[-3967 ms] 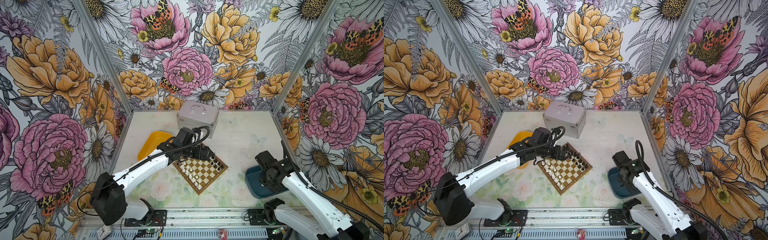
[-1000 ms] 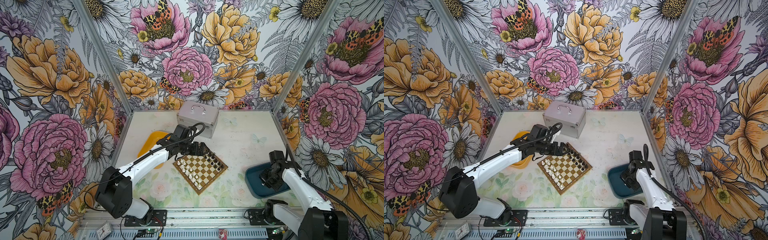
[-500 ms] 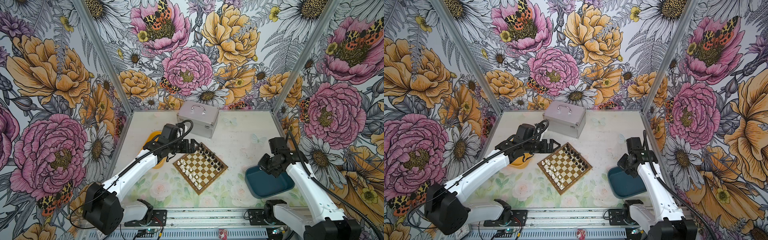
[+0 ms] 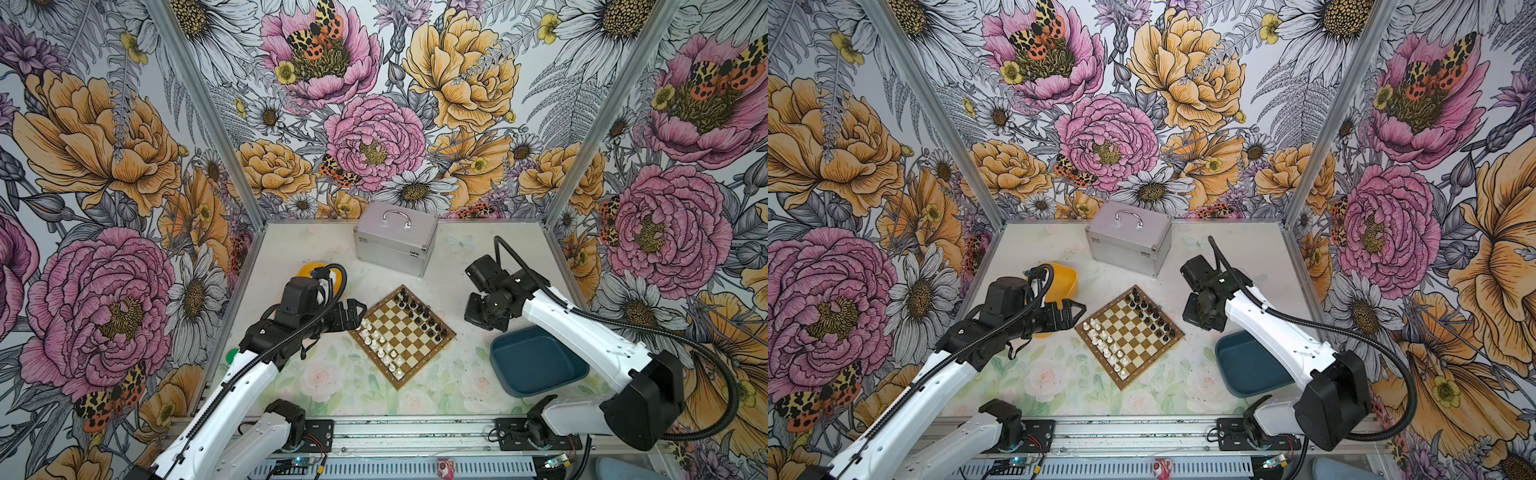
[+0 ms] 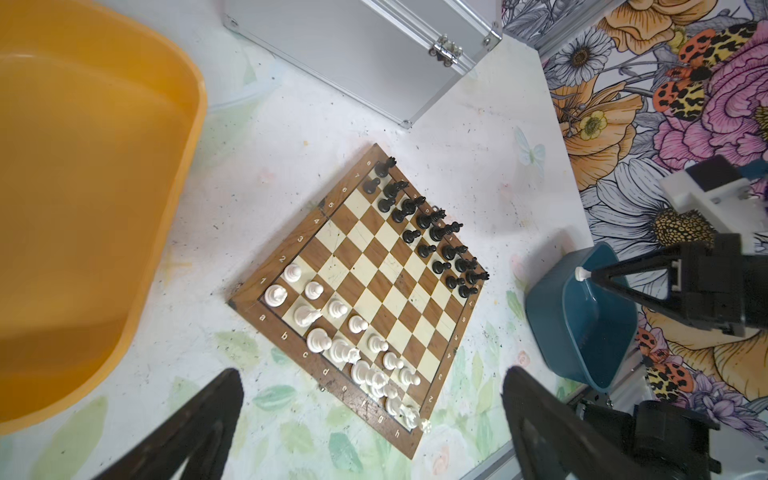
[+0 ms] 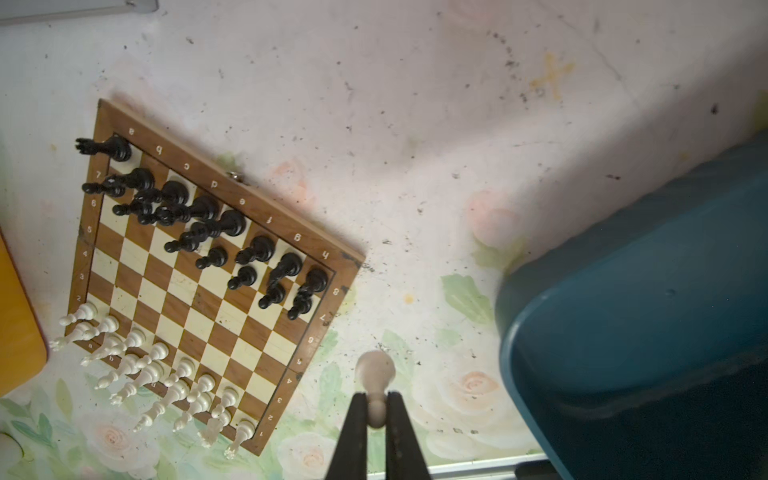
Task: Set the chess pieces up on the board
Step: 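Carry the white pawn over the board to the white pawn row, then lower the white pawn onto its square and open the right gripper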
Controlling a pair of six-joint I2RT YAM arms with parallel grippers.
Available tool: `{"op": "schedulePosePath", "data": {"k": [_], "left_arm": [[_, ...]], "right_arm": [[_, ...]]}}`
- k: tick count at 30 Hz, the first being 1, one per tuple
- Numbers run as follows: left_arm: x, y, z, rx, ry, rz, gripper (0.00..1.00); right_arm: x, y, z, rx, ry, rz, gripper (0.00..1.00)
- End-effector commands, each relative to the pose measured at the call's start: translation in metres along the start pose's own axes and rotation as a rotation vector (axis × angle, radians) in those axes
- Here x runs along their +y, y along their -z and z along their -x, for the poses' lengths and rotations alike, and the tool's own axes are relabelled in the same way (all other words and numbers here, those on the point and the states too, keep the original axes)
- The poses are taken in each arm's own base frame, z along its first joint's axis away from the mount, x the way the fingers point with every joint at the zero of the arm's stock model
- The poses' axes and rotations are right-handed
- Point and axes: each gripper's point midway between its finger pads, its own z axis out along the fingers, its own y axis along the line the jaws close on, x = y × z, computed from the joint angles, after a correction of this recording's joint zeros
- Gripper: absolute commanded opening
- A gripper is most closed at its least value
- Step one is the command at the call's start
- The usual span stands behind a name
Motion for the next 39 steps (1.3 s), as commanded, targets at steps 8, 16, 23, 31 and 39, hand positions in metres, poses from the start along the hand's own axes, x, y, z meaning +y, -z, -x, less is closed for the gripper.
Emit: {"op": "schedulePosePath", "data": {"k": [8,16,23,31,39], "left_arm": [[0.009,0.04,-0.012,-0.065,0.167,0.033,0.99],[0.023,0.06,-0.029,-0.106,0.293,0.068,0.99],[0.023,0.074,-0.031,-0.105,0.289,0.079,0.99],[0.019,0.076,-0.026,-0.097,0.265,0.085,0.99],[0.018,0.071,-0.021,-0.076,0.223,0.102,0.99]], "right_arm": [[0.097,-0.036,-0.04,0.057,0.193,0.059,0.08],[0.124,-0.059,-0.069,0.111,0.296,0.054,0.07],[0.122,-0.075,-0.093,0.14,0.336,0.032,0.07],[0.122,-0.083,-0.117,0.165,0.381,0.009,0.07],[0.113,-0.083,-0.125,0.168,0.373,-0.008,0.07]]}}
